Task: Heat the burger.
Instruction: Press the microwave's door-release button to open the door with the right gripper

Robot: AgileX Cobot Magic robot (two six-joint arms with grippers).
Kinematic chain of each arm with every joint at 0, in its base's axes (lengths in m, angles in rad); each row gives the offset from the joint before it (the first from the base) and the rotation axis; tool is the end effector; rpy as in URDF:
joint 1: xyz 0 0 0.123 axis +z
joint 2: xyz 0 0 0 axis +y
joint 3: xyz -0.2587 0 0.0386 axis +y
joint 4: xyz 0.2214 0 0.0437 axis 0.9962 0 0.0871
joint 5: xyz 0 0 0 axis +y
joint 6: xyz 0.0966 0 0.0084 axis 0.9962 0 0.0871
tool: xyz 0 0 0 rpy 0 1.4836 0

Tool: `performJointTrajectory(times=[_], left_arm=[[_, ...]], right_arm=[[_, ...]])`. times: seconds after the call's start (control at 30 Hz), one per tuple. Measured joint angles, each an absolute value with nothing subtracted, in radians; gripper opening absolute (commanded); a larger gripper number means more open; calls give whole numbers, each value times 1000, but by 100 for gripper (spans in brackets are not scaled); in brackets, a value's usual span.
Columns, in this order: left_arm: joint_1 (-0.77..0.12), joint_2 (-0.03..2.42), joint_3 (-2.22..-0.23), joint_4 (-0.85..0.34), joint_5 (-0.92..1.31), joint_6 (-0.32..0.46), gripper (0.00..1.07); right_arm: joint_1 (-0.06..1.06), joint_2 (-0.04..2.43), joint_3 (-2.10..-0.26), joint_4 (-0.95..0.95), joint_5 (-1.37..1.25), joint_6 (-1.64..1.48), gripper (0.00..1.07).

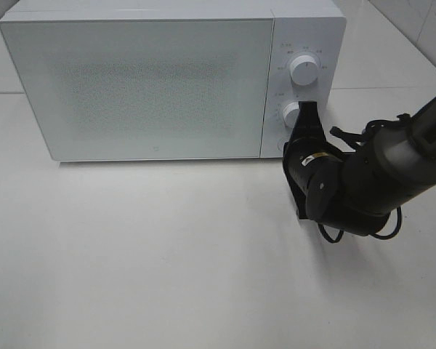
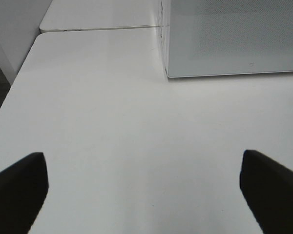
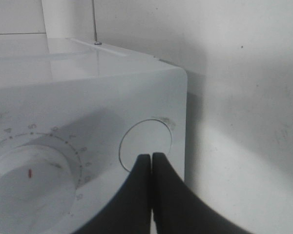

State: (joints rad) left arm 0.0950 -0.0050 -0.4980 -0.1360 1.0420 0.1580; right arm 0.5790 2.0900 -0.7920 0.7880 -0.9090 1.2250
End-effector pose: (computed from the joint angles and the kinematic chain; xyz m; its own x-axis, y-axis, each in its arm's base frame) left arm 0.0019 -0.0112 0.2636 -0.4283 0.0479 -0.9024 0.0491 0.9984 0.0297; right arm 0.3101 0.1380 0.0902 0.0424 0.9969 -0.0670 0.3823 0.0458 0.9229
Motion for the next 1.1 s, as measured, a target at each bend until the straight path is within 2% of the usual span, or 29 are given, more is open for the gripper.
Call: performJointTrajectory(times=[1.1], left_arm=[[95, -5, -498, -136, 1042, 158, 100]], right_arm=[[539, 2162, -901, 795, -859, 1245, 0]])
